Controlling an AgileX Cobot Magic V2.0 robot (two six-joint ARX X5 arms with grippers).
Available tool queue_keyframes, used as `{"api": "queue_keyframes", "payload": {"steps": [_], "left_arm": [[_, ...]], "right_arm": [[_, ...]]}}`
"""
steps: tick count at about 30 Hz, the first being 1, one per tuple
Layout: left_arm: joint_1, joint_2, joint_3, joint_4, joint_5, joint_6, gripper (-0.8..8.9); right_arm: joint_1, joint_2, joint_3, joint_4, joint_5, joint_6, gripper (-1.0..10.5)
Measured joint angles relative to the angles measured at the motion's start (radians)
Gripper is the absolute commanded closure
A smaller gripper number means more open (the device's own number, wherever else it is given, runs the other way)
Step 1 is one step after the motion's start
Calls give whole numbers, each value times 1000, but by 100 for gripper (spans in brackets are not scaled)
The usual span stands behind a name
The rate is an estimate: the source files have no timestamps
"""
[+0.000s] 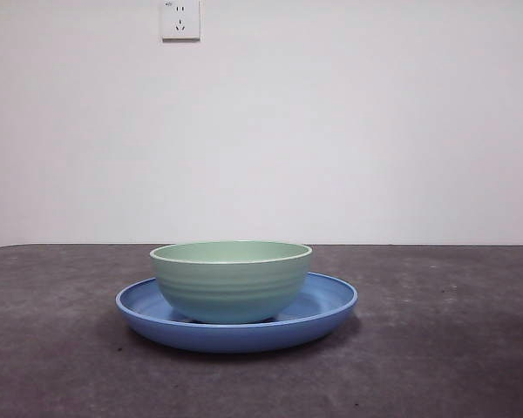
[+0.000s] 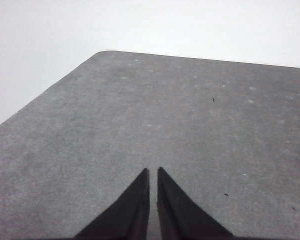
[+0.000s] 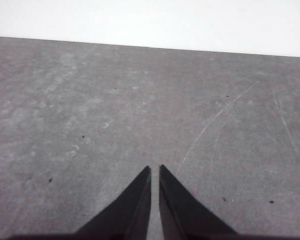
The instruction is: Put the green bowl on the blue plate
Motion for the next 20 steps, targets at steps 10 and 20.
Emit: {"api": "queue_keyframes", "payload": {"steps": [10,20], "left_arm": [[0,0,0,0,0,0,787],[0,0,0,0,0,0,787]], "right_arm": [[0,0,0,10,0,0,923],[0,0,0,10,0,0,923]]}}
